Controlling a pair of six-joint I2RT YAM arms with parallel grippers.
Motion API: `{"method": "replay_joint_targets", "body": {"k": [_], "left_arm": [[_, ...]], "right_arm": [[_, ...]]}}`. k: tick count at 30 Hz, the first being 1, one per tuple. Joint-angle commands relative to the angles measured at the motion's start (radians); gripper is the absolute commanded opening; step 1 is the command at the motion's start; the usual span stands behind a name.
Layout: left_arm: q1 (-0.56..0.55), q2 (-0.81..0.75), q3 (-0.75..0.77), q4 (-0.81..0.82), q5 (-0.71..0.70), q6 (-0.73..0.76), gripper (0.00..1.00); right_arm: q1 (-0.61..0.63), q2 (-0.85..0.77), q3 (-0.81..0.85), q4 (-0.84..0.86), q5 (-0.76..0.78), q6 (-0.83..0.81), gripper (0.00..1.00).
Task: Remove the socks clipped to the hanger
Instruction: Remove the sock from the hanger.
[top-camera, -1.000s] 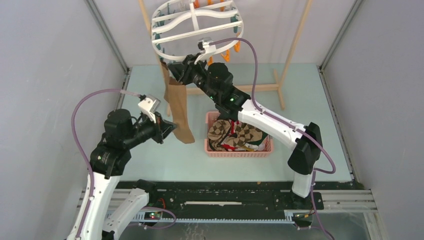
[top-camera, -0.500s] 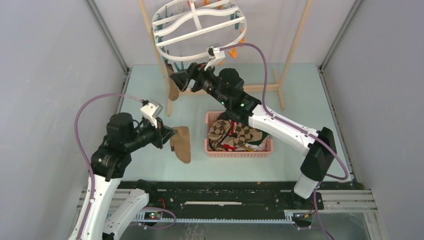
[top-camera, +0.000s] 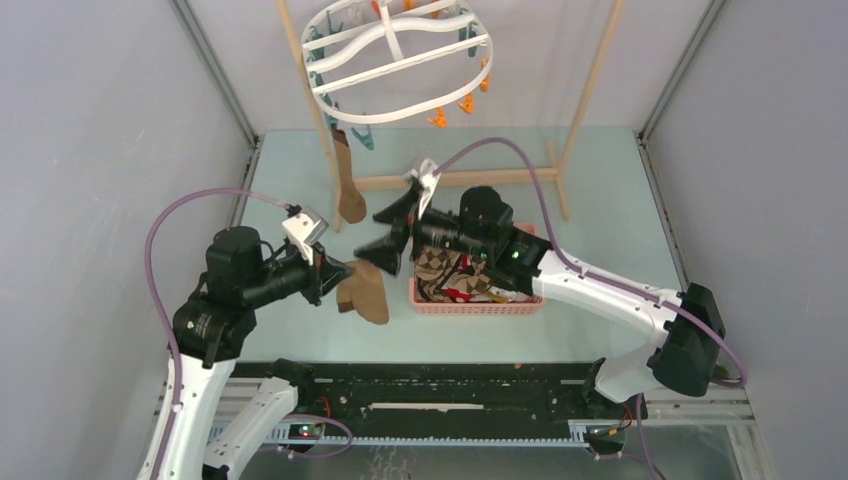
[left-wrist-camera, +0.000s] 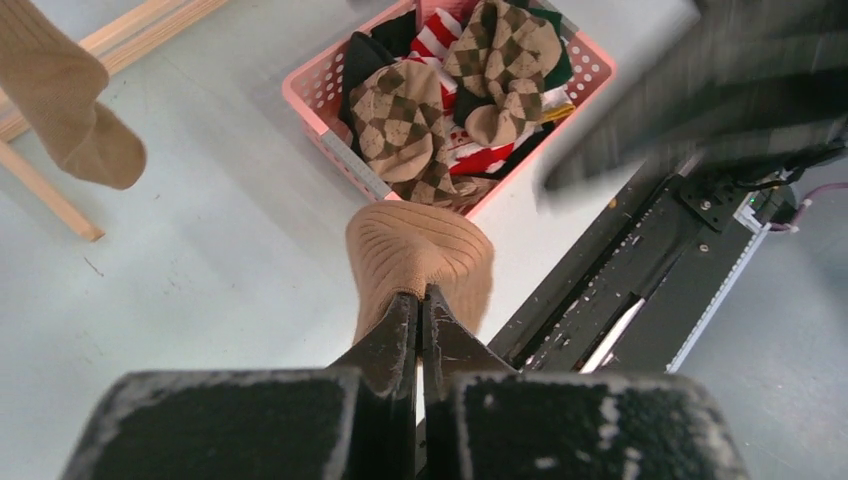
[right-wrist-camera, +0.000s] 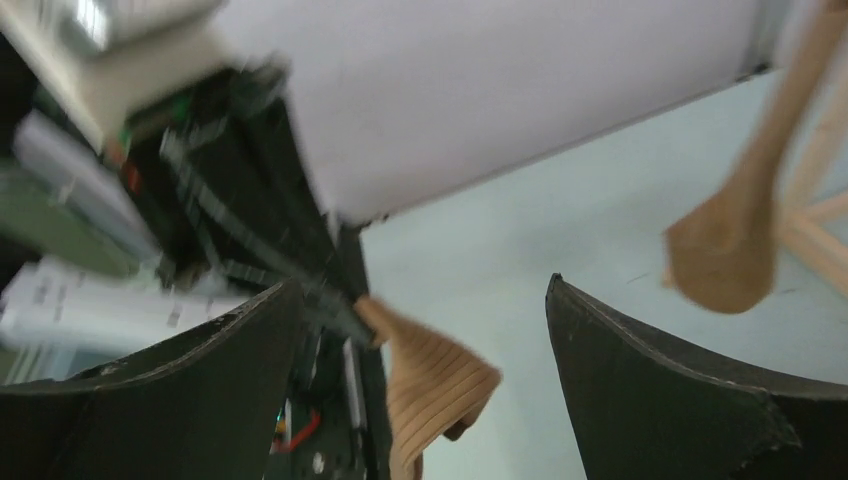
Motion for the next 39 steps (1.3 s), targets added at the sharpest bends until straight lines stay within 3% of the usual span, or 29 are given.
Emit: {"method": "replay_joint_targets", "body": {"k": [1,9,14,19,22,24,26,27,29,35,39], "left_arm": [[-0.006,0.01,0.093,-0.043,0.095,0.085,0.0],[-0.006,0.008,0.149,-0.11,0.177,0.123,0.0],[-0.006,0.01,0.174,-0.134,0.218,0.124,0.0],[-0.006,0.009,0.175,-0.138,0.233,0.111,0.0],[-0.006,0.011,0.174,-0.133,0.229,0.098,0.01],[-0.006,0.013,0.177,-0.122,0.22,0.082,0.13],[-0.006,0.019,0.184,-0.114,0.207,0.072,0.49],[-0.006,0.024,0.189,-0.111,0.201,0.066,0.65],[-0.005,0.039,0.2,-0.105,0.175,0.05,0.97],[0.031,0.083,0.222,-0.083,0.105,0.018,1.0],[0.162,0.096,0.182,-0.041,0.162,-0.01,1.0]], "right_arm": [[0.053,-0.054,-0.087,-0.028,-0.185,-0.212,1.0],[0.08,-0.031,-0.14,0.037,-0.3,-0.332,1.0],[0.105,0.004,-0.14,0.089,-0.292,-0.35,0.98],[0.13,0.002,-0.14,0.087,-0.248,-0.364,0.82],[0.13,-0.013,-0.14,0.044,-0.256,-0.355,0.57],[0.131,-0.029,-0.139,-0.009,-0.255,-0.35,0.42],[0.129,-0.039,-0.14,-0.07,-0.26,-0.357,0.09],[0.123,-0.045,-0.14,-0.114,-0.269,-0.356,0.0],[0.104,-0.061,-0.152,-0.149,-0.258,-0.317,0.0],[0.004,-0.177,-0.265,-0.193,-0.125,-0.197,0.0],[-0.132,-0.284,-0.367,-0.252,-0.017,-0.069,0.01]]}}
